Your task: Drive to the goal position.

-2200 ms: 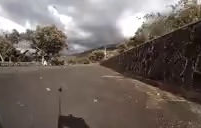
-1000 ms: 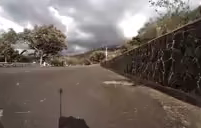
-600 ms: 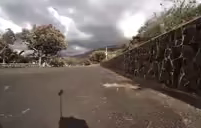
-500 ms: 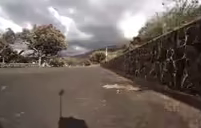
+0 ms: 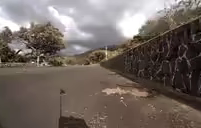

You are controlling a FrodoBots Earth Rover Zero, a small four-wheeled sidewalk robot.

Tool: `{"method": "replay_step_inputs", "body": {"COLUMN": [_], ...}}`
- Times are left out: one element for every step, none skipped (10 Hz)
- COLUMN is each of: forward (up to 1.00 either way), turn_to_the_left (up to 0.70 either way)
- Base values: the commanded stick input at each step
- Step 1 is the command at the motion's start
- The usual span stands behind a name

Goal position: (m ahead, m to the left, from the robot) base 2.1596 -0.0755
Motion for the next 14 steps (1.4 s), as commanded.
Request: {"method": "replay_step_inputs", "body": {"forward": [1.00, 1.00, 1.00, 1.00, 1.00, 1.00, 1.00, 1.00, 1.00, 1.00, 1.00, 1.00, 1.00, 1.00], "turn_to_the_left": [0.00, 0.00, 0.00, 0.00, 0.00, 0.00, 0.00, 0.00, 0.00, 0.00, 0.00, 0.00, 0.00, 0.00]}}
